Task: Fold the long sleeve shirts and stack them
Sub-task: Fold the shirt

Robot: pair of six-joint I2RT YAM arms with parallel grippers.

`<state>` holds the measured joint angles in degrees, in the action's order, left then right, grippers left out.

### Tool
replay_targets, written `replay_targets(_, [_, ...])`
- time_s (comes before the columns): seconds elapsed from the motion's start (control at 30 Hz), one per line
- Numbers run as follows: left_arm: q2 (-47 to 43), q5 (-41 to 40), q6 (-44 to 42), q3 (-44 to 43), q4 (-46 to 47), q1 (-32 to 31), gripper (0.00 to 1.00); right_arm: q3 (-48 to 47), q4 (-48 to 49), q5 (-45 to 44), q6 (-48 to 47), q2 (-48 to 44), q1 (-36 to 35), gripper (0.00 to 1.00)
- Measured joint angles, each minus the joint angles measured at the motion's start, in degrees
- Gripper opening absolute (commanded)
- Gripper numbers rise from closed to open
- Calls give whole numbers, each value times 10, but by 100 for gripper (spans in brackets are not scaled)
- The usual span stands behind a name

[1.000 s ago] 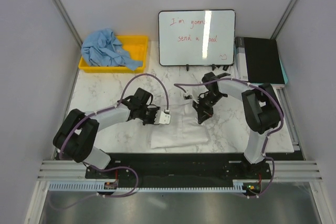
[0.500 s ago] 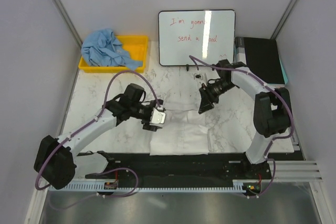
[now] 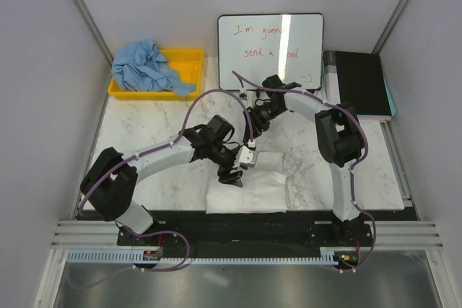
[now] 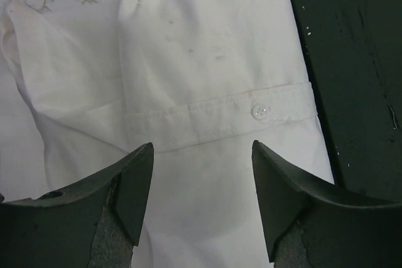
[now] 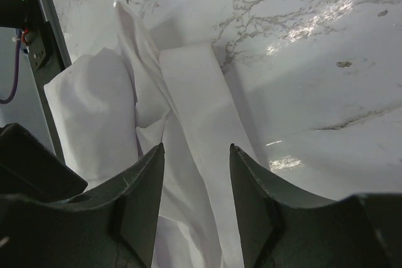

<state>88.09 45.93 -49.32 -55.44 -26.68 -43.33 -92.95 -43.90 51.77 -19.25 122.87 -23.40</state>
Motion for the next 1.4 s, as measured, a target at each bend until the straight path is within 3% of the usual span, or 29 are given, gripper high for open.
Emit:
replay_targets(0.5, [55,-42,35,-7,19,-2,79,34,20,-10,2,32,-25,51])
replay_targets(0.83, [85,-47,48,-82,6,15,80,38,23,-2,0,32,-24,54])
replay_targets(1.03, [95,-21,47,-86,-24,16,70,34,14,4,6,32,-14,53])
replay_targets(1.17, [96,-18,47,-80,-37,14,49,36,-5,12,19,14,2,52])
replay_targets(1.33, [108,-18,49,-80,-44,13,35,38,-28,29,25,-21,11,47])
replay_targets(1.4, [114,-18,48,-80,-47,13,24,38,-41,39,23,-23,11,45])
